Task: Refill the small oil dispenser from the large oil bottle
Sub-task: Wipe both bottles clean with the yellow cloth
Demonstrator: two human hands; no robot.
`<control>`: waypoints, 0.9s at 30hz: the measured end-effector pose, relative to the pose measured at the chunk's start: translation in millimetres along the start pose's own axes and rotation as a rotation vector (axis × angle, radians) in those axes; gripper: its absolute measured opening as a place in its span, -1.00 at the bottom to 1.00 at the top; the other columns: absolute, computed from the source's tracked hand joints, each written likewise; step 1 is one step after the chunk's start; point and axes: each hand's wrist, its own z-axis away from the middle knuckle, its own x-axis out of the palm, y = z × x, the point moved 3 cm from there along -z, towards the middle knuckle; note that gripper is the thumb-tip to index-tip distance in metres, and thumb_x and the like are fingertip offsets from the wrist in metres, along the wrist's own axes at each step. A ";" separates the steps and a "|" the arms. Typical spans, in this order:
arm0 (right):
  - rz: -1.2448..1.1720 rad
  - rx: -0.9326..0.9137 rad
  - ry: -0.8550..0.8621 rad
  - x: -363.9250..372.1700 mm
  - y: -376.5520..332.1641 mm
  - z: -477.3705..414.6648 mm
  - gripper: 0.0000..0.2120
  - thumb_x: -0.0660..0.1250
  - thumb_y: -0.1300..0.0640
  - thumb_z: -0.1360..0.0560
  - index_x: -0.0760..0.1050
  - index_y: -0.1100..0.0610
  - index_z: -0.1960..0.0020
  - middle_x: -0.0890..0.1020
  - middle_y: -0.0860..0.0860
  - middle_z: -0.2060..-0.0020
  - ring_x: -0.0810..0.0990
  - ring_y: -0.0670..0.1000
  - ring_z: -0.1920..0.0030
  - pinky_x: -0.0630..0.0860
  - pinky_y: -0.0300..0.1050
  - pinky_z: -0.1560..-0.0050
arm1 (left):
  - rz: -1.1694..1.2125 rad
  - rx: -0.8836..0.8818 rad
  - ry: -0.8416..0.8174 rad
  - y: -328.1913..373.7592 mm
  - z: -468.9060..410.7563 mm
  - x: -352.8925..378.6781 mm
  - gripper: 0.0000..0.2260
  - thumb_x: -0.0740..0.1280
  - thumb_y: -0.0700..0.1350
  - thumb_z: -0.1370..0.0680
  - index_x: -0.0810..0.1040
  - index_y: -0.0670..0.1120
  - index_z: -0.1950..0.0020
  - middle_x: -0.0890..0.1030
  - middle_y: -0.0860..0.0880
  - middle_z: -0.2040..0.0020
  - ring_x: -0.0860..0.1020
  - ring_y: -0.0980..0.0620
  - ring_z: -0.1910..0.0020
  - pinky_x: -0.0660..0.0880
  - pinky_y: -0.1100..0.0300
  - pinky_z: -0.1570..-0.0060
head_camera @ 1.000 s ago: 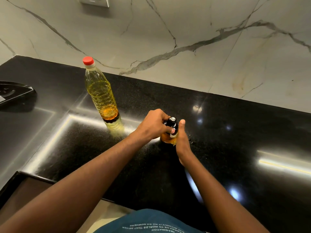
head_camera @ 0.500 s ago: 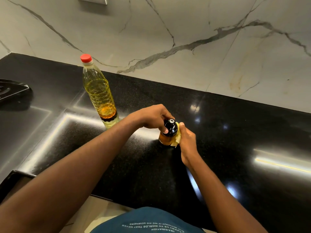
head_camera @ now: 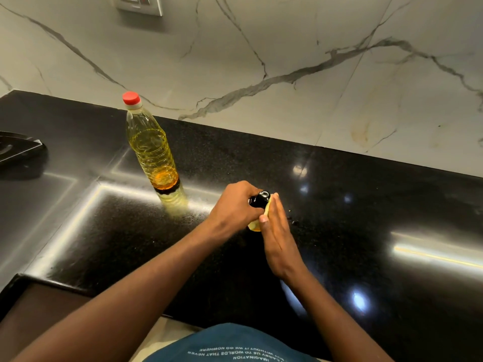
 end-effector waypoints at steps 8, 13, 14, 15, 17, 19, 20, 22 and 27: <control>-0.388 0.199 -0.067 -14.5 -11.3 -61.5 -0.14 -0.05 -0.67 -0.41 0.65 -0.14 -0.28 0.68 0.06 -0.28 0.62 -0.01 -0.30 0.46 0.13 -0.45 | -0.061 0.003 -0.013 -0.5 -7.2 0.6 -0.91 0.51 -0.14 -0.41 0.66 -0.12 0.23 0.64 -0.09 0.21 0.62 -0.04 0.20 0.55 -0.03 0.17; -0.402 0.228 -0.085 -19.9 -12.1 -78.7 -0.16 -0.08 -0.56 -0.51 0.69 0.06 -0.06 0.72 0.23 0.00 0.67 0.10 -0.04 0.54 0.11 -0.23 | -0.058 -0.002 -0.008 0.7 -6.3 0.6 -0.84 0.60 -0.11 -0.37 0.74 -0.11 0.09 0.62 -0.03 0.19 0.57 0.08 0.23 0.45 0.21 0.26; -0.408 0.219 -0.061 -18.3 -10.1 -74.9 -0.19 -0.05 -0.57 -0.49 0.66 0.00 -0.16 0.72 0.16 -0.09 0.68 0.07 -0.13 0.54 0.15 -0.33 | -0.063 0.007 -0.002 1.0 -7.1 0.4 -0.87 0.57 -0.14 -0.39 0.75 -0.10 0.09 0.64 -0.04 0.17 0.60 0.05 0.19 0.51 0.15 0.22; -0.384 0.198 -0.033 -16.2 -8.4 -68.0 -0.22 -0.03 -0.57 -0.47 0.61 -0.05 -0.25 0.69 0.09 -0.16 0.66 0.04 -0.20 0.51 0.21 -0.40 | -0.068 0.013 0.004 0.5 -7.8 0.3 -0.91 0.54 -0.17 -0.41 0.75 -0.09 0.09 0.66 -0.06 0.16 0.62 0.01 0.17 0.54 0.09 0.17; -0.302 0.094 0.023 -9.1 -7.5 -45.7 -0.27 -0.04 -0.50 -0.53 0.47 -0.07 -0.42 0.55 0.03 -0.38 0.51 -0.02 -0.42 0.38 0.21 -0.51 | -0.066 0.004 0.005 -0.2 -7.4 0.3 -0.95 0.49 -0.22 -0.40 0.73 -0.11 0.17 0.67 -0.09 0.20 0.63 -0.04 0.18 0.54 0.05 0.18; -0.202 0.013 0.055 1.4 -2.8 -21.1 -0.19 -0.10 -0.51 -0.56 0.16 -0.06 -0.65 0.21 0.00 -0.64 0.16 -0.08 -0.64 0.15 0.12 -0.66 | -0.057 0.012 0.008 -0.9 -6.6 1.3 -0.97 0.48 -0.21 -0.41 0.72 -0.12 0.19 0.67 -0.11 0.24 0.64 -0.07 0.18 0.54 0.00 0.20; -0.136 -0.009 0.048 5.6 -0.5 -10.7 -0.12 -0.15 -0.54 -0.54 -0.01 -0.06 -0.70 0.03 -0.06 -0.69 0.00 -0.12 -0.68 0.04 0.06 -0.68 | -0.050 0.019 0.012 -1.2 -6.3 1.7 -0.96 0.48 -0.20 -0.43 0.74 -0.12 0.17 0.68 -0.10 0.24 0.65 -0.07 0.17 0.55 -0.02 0.17; -0.055 -0.014 0.016 10.9 2.4 2.8 -0.10 -0.22 -0.61 -0.48 -0.21 -0.16 -0.67 -0.16 -0.22 -0.67 -0.18 -0.19 -0.67 -0.06 0.00 -0.68 | -0.041 0.029 0.017 -1.2 -4.8 1.9 -0.95 0.48 -0.20 -0.45 0.74 -0.10 0.14 0.69 -0.06 0.24 0.65 -0.03 0.18 0.57 -0.02 0.12; -0.114 0.012 0.035 -2.3 -5.9 -13.6 -0.12 -0.15 -0.56 -0.52 0.02 -0.11 -0.70 0.10 -0.08 -0.68 0.09 -0.14 -0.65 0.11 0.03 -0.66 | -0.043 0.004 -0.009 1.1 -5.7 -1.2 -0.97 0.49 -0.22 -0.43 0.72 -0.11 0.18 0.68 -0.08 0.24 0.62 0.00 0.22 0.54 0.04 0.22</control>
